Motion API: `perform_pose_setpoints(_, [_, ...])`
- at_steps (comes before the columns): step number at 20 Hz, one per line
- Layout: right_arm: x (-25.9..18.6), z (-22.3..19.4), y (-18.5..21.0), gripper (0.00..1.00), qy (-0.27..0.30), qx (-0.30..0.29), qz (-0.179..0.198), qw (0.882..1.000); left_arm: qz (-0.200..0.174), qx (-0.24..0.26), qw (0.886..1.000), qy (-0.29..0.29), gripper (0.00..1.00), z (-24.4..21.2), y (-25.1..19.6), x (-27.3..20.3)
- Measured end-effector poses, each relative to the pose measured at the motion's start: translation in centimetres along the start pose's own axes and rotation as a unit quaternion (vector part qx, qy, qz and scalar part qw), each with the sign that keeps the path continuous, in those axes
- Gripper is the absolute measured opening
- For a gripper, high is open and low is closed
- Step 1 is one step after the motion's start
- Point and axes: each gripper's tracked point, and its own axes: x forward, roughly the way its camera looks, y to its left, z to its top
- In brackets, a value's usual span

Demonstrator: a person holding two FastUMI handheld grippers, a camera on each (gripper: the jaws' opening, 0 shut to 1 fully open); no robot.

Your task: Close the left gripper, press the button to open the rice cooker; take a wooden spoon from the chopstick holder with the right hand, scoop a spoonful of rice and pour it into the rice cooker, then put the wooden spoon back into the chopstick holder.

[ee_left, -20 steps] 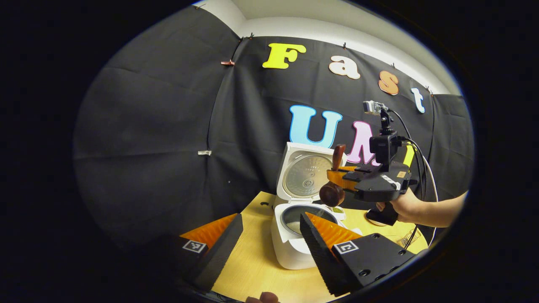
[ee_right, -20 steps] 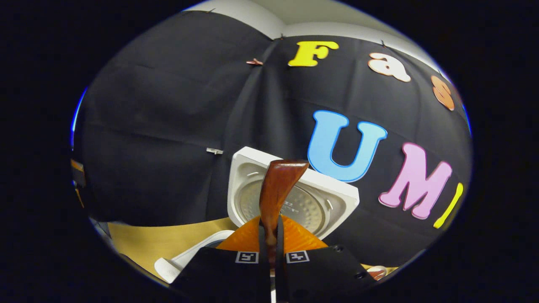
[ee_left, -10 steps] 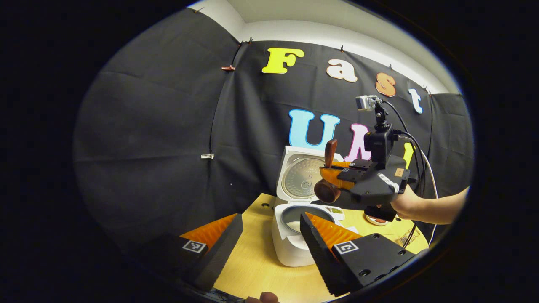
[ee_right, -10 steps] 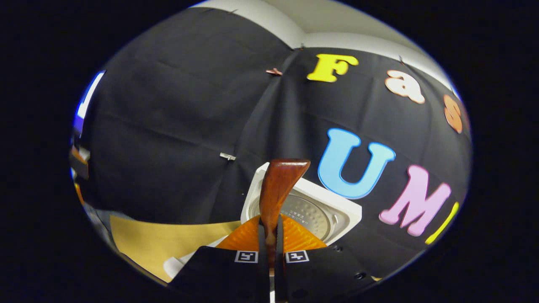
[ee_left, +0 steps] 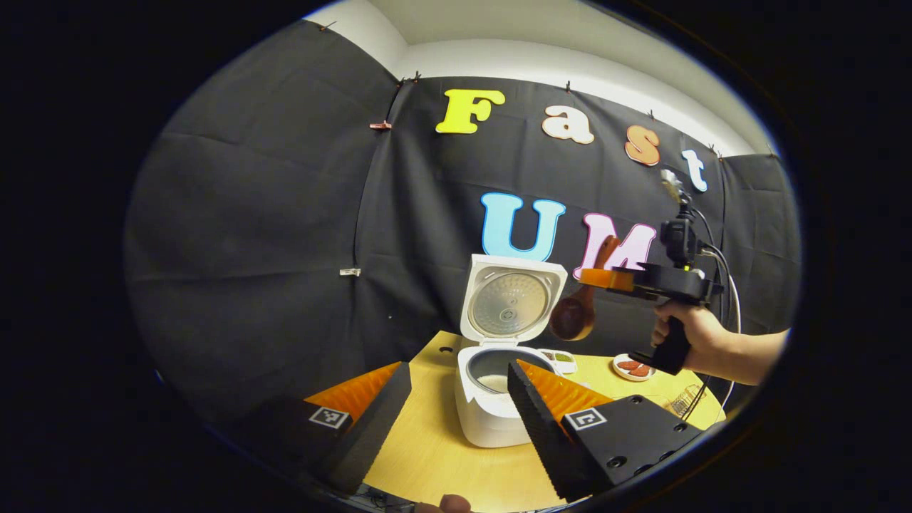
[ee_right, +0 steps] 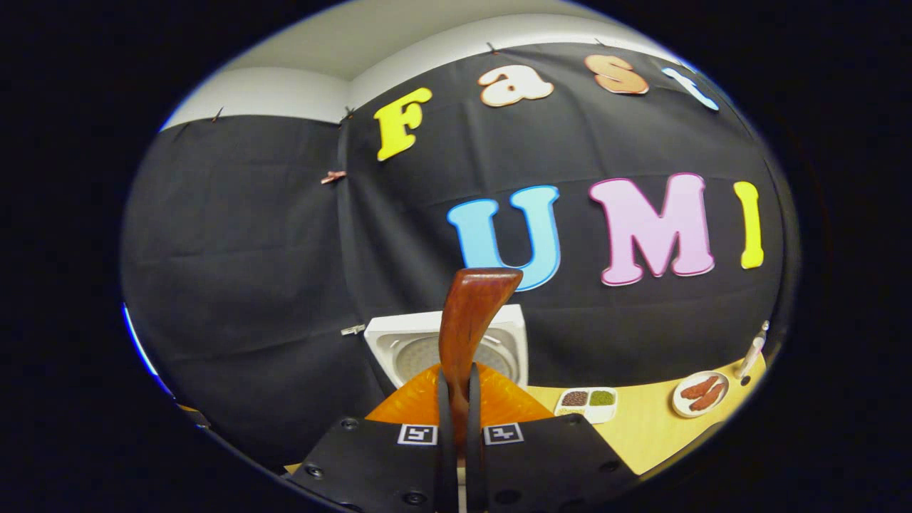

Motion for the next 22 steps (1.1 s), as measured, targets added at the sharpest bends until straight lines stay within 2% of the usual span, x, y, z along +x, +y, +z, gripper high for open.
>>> perform_pose_setpoints(6, [-9.2, 2.8, -10.1, 0.09, -0.033, 0.021, -0.061, 0.997, -0.011, 0.011, 1.000, -0.009, 0.94, 0.6, -3.2, 0.6])
perform_pose_setpoints(12, [-18.2, 4.4, -21.6, 0.09, -0.050, 0.016, -0.132, 0.990, -0.028, 0.022, 0.999, -0.022, 0.94, 1.6, -7.2, 1.3])
perform_pose_setpoints(18, [-24.7, 2.2, -32.2, 0.09, -0.026, -0.002, -0.202, 0.979, -0.035, 0.044, 0.998, -0.020, 0.94, 1.7, -11.8, 1.6])
perform_pose_setpoints(22, [-27.5, -2.5, -38.9, 0.09, 0.018, -0.011, -0.239, 0.971, -0.025, 0.054, 0.998, -0.008, 0.94, 1.3, -14.3, 1.6])
